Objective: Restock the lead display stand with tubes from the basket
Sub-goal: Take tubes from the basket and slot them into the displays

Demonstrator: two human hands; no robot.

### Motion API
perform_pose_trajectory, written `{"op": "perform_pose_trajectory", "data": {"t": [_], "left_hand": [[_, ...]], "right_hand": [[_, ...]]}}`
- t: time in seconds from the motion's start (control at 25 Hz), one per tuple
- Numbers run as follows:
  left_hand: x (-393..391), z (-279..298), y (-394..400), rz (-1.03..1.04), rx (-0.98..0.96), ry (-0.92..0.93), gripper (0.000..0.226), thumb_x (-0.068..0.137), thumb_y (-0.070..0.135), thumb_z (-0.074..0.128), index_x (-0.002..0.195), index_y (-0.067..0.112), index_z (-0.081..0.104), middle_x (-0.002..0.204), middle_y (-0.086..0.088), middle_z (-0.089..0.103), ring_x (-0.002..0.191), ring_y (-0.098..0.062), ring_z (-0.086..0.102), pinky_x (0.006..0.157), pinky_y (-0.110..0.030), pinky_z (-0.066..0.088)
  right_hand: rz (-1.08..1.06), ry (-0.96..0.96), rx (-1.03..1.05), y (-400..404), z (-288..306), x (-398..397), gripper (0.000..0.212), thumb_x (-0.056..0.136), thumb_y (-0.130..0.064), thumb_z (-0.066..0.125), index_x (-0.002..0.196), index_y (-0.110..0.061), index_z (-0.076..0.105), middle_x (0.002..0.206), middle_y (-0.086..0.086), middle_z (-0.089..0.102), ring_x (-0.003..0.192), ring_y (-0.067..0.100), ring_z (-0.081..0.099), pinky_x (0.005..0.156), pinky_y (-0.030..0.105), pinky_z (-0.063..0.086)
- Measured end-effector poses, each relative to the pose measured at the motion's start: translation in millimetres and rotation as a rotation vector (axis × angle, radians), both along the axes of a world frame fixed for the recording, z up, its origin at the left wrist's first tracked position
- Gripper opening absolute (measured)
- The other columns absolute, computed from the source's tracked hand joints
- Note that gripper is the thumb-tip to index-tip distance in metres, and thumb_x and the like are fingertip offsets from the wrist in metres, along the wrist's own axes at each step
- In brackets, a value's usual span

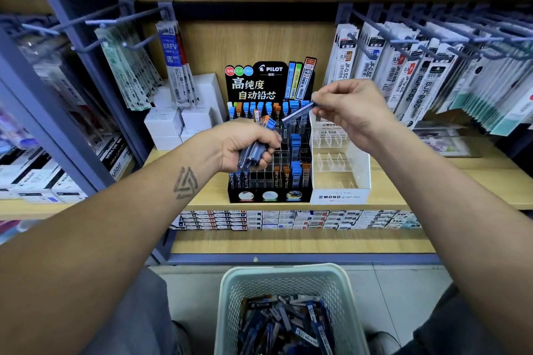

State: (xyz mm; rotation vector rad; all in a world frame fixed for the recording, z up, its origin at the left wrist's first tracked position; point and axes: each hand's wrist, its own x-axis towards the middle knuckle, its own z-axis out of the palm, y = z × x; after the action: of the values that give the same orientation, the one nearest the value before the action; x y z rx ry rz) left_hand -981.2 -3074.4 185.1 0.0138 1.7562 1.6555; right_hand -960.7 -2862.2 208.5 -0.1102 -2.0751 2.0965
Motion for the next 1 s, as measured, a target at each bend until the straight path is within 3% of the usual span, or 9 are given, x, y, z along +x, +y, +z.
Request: {"op": "perform_pose_trajectory", "data": {"t": [0.12, 0.24, 0.32, 0.48, 0.72, 0.88, 1.0], "left_hand": [[-4, 0, 0, 0.123, 0.013, 0.002, 0.010, 0.092, -0.004, 0.056, 0.090, 0.007, 0.057, 0.061, -0.007, 0.053, 0.045, -0.013, 0.052, 0.041, -0.021, 0.048], [-7, 2, 5, 0.246, 0.018, 0.068, 0.009, 0.091, -0.005, 0.057, 0.088, 0.004, 0.057, 0.064, -0.011, 0.056, 0.044, -0.013, 0.051, 0.041, -0.021, 0.047], [-7, 3, 10, 0.283, 0.015, 0.122, 0.011, 0.088, -0.006, 0.061, 0.096, 0.001, 0.057, 0.071, -0.016, 0.061, 0.044, -0.014, 0.052, 0.042, -0.022, 0.048], [-7, 3, 20, 0.251, 0.040, 0.132, 0.014, 0.088, -0.006, 0.062, 0.100, 0.001, 0.059, 0.086, -0.026, 0.067, 0.046, -0.016, 0.054, 0.043, -0.023, 0.047], [-6, 4, 23, 0.148, 0.132, 0.021, 0.011, 0.094, -0.002, 0.053, 0.091, 0.004, 0.062, 0.081, -0.019, 0.067, 0.047, -0.011, 0.050, 0.041, -0.020, 0.044], [-6, 4, 23, 0.197, 0.050, 0.076, 0.019, 0.087, -0.007, 0.061, 0.105, -0.003, 0.060, 0.082, -0.021, 0.069, 0.047, -0.014, 0.054, 0.042, -0.022, 0.047], [-7, 2, 20, 0.245, 0.014, 0.121, 0.029, 0.085, -0.008, 0.063, 0.114, -0.006, 0.058, 0.082, -0.024, 0.072, 0.049, -0.015, 0.056, 0.041, -0.023, 0.047]], "right_hand": [[0.009, -0.018, 0.129, 3, -6, -3, 0.019, 0.079, 0.013, 0.072, 0.088, -0.004, 0.072, 0.084, 0.010, 0.072, 0.077, 0.020, 0.068, 0.077, 0.028, 0.056], [0.009, 0.005, 0.244, 2, -12, -5, 0.030, 0.077, 0.016, 0.072, 0.092, -0.011, 0.073, 0.092, 0.012, 0.074, 0.086, 0.017, 0.069, 0.076, 0.025, 0.055], [0.034, 0.013, 0.258, -2, -15, -4, 0.030, 0.077, 0.015, 0.073, 0.092, -0.012, 0.074, 0.095, 0.015, 0.074, 0.086, 0.017, 0.067, 0.075, 0.024, 0.054], [0.055, 0.023, 0.242, -8, -18, -2, 0.028, 0.078, 0.013, 0.074, 0.092, -0.011, 0.074, 0.088, 0.009, 0.070, 0.083, 0.014, 0.064, 0.076, 0.023, 0.055], [0.166, 0.085, 0.155, -2, -14, 2, 0.025, 0.083, 0.008, 0.073, 0.105, -0.005, 0.072, 0.091, 0.007, 0.072, 0.084, 0.015, 0.064, 0.077, 0.024, 0.054], [0.173, 0.121, 0.244, 2, -8, 10, 0.015, 0.079, -0.001, 0.080, 0.092, 0.000, 0.072, 0.076, 0.011, 0.069, 0.066, 0.017, 0.065, 0.064, 0.025, 0.056], [0.105, 0.050, 0.479, 2, -11, 11, 0.013, 0.081, -0.001, 0.078, 0.091, 0.003, 0.071, 0.070, 0.011, 0.069, 0.059, 0.016, 0.067, 0.066, 0.031, 0.059]]}}
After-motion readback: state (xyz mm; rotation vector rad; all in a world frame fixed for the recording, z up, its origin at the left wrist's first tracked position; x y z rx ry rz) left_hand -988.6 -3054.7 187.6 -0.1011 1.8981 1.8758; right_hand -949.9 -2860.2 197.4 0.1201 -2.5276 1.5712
